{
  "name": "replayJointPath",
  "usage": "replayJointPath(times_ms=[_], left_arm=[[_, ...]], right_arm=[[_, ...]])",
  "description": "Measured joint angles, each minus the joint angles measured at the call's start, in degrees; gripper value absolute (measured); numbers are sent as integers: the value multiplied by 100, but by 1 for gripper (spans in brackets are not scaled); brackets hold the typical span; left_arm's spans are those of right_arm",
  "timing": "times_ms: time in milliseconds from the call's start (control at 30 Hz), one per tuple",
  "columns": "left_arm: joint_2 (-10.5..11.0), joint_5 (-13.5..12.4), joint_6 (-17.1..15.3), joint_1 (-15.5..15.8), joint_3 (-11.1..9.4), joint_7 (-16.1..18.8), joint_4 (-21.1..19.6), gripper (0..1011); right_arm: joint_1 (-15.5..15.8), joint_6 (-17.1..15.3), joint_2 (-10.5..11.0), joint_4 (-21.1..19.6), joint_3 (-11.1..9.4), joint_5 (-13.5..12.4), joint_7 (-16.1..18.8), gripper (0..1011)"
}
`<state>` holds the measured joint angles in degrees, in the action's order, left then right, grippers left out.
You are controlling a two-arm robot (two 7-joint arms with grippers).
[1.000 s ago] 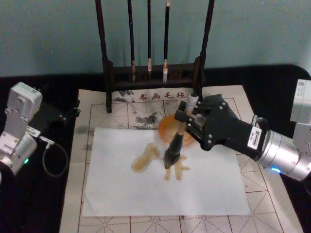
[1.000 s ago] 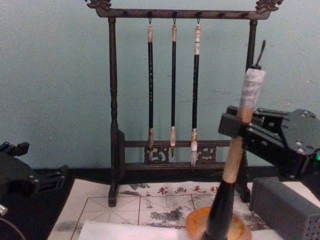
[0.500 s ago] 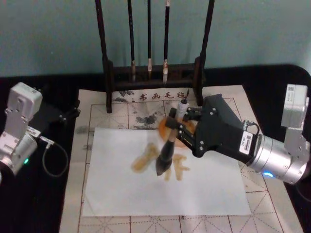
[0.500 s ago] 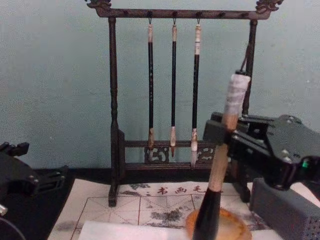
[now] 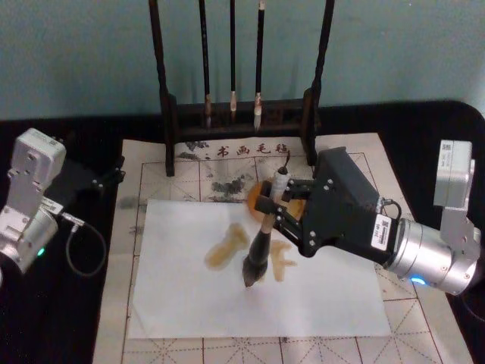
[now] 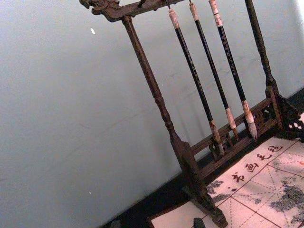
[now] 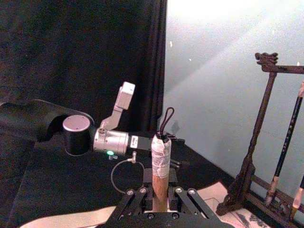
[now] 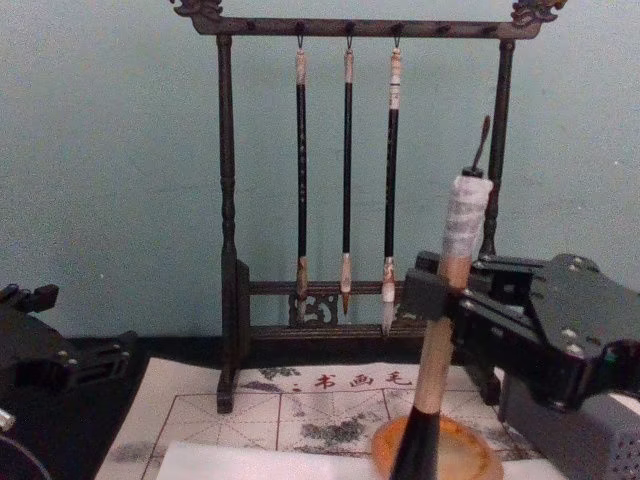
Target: Pick up the brush from the inkstone, write on the paper, then place the brush back to its original position.
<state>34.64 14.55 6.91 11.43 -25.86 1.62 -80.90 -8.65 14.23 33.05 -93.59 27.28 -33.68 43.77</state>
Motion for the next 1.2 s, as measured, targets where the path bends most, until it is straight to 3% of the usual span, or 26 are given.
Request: replayJointPath(times_ms=[633,1200], left_arm=[[0,0,0,0,0,0,1,1001],[0,0,0,0,0,0,0,1001]], right_arm=[[6,-1,-6,109,4,-25,-20,198],[133,-1,79,54,-148,-25,-137,198]])
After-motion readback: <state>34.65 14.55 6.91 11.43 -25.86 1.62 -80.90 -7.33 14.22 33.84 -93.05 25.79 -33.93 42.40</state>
